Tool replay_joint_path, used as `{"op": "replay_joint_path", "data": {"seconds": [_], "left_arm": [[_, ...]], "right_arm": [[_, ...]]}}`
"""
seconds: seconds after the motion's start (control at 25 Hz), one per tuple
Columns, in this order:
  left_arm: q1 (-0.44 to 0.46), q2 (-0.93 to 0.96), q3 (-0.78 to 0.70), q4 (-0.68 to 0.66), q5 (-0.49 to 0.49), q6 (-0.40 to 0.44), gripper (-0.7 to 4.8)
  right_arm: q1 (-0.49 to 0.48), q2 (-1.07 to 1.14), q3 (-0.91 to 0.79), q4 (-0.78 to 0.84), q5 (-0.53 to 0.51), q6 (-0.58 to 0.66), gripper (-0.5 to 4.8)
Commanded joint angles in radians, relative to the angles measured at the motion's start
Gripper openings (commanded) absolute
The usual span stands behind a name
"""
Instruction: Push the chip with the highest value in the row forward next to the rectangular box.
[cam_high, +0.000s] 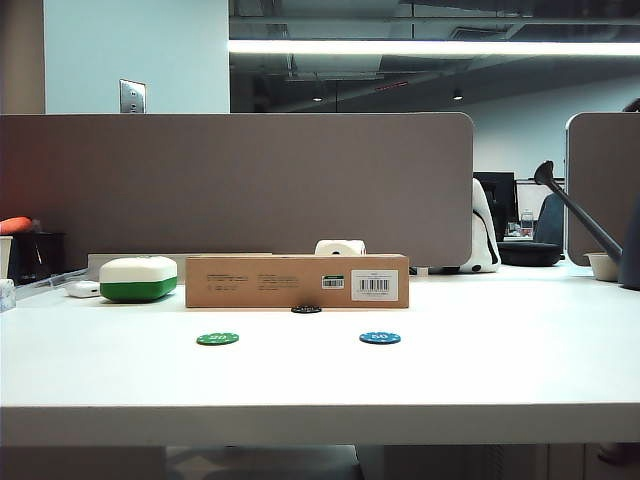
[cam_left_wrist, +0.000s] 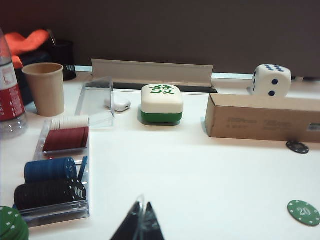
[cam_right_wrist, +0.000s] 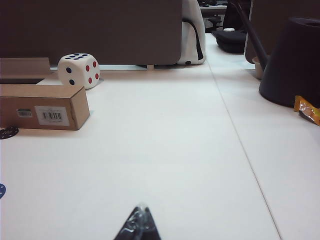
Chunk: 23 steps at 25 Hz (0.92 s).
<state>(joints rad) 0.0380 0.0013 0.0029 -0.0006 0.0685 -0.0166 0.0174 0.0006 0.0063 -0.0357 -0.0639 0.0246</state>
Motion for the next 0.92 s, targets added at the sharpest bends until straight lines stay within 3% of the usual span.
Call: {"op": "replay_joint_path", "data": {"seconds": [0.04, 0.2, 0.92], "left_arm": [[-0.001, 0.001, 0.005, 0.010, -0.002, 0.024, -0.05], [-0.001, 0.001, 0.005, 0.010, -0.001, -0.019, -0.05], [-0.001, 0.001, 0.005, 0.009, -0.001, -0.018, -0.05]], "right_arm": [[0.001, -0.002, -0.005, 0.010, 0.002, -0.003, -0.05], [0.001, -0.002, -0.005, 0.010, 0.002, -0.003, -0.05], [0.001, -0.002, -0.005, 0.010, 0.002, -0.003, -0.05]]}}
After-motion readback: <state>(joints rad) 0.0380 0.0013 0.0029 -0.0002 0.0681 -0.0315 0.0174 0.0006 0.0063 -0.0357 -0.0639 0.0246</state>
